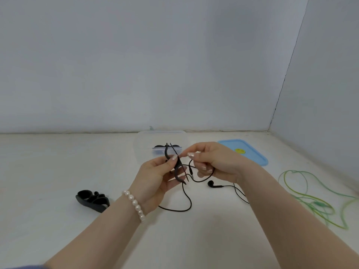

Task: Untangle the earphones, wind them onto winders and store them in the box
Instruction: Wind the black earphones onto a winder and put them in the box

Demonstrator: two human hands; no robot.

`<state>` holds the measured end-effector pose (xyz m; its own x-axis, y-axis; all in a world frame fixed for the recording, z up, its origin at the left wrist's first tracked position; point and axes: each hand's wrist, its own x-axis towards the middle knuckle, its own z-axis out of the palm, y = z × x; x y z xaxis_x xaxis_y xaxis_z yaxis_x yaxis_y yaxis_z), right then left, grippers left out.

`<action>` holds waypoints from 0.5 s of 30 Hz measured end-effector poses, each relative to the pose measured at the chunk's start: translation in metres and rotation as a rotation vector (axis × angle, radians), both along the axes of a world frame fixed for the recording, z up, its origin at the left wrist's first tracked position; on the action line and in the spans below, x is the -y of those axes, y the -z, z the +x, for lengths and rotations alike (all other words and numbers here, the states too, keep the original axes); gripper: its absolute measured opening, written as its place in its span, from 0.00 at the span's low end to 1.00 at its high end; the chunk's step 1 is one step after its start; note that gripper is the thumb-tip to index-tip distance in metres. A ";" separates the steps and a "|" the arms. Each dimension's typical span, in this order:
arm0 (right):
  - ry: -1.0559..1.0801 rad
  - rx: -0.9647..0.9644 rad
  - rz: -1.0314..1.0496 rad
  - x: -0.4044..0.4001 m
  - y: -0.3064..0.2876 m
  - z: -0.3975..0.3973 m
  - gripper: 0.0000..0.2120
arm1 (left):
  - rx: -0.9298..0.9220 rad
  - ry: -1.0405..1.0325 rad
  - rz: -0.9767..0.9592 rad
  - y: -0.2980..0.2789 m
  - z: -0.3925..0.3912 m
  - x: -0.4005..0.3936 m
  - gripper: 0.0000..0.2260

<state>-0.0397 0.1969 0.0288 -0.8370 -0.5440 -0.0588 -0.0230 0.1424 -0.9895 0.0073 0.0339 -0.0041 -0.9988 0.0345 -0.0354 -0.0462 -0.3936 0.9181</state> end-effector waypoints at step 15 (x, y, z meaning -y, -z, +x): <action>0.018 0.078 -0.003 -0.001 0.005 -0.003 0.04 | -0.028 0.247 -0.206 -0.002 0.008 -0.002 0.14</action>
<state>-0.0426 0.1979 0.0236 -0.8398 -0.5289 -0.1227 0.0570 0.1388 -0.9887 0.0149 0.0357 -0.0019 -0.9619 0.2706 -0.0392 -0.0902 -0.1790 0.9797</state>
